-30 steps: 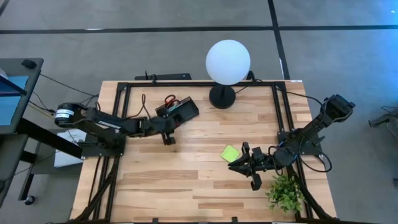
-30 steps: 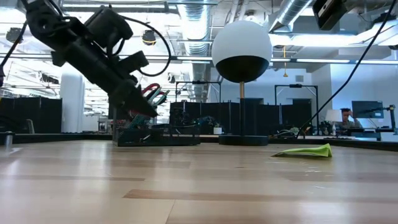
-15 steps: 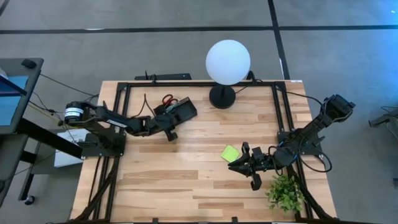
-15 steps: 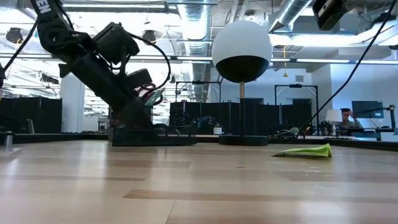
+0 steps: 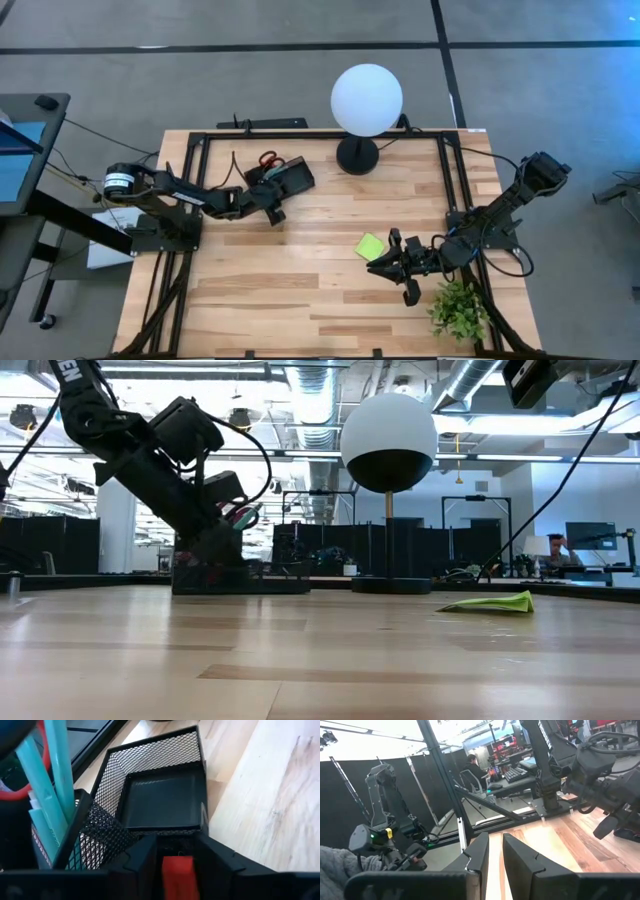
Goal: Pick and place office supplies into organizer
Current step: Put the red eraser into the black desk organizer, then put the green sticky note into the black desk organizer
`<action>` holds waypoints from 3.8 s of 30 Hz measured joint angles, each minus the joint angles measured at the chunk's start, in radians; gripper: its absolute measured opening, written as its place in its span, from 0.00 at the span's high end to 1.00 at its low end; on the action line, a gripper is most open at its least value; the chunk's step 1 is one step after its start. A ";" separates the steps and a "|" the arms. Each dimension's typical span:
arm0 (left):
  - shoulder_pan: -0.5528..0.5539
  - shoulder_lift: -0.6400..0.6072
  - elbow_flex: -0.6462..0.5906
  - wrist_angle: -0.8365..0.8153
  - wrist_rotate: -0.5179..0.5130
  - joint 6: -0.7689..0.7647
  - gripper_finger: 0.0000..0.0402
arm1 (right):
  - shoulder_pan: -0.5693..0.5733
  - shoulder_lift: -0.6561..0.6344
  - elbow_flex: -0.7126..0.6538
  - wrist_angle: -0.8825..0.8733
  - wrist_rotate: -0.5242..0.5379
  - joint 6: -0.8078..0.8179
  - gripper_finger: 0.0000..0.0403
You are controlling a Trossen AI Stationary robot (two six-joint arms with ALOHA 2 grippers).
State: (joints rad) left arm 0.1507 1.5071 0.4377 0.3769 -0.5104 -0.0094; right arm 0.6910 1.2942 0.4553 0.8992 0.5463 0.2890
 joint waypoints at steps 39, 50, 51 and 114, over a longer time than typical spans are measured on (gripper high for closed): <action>-0.254 -0.020 0.560 -0.780 -0.015 -0.092 0.59 | -0.048 0.000 0.000 -0.001 0.000 0.000 0.88; -0.381 -0.255 0.589 -1.046 -0.190 -0.196 0.59 | -0.077 0.000 0.000 -0.275 -0.112 0.260 0.89; -0.394 -0.283 0.589 -1.078 -0.215 -0.225 0.59 | -0.064 0.000 0.000 -0.327 -0.117 0.256 0.89; -0.590 -0.493 0.589 -1.411 -0.367 -0.562 0.59 | -0.577 0.002 0.013 -1.156 -0.627 0.777 0.87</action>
State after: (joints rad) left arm -0.4393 1.0145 1.0264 -1.0345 -0.8772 -0.5716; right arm 0.1139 1.2957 0.4683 -0.2569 -0.0803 1.0657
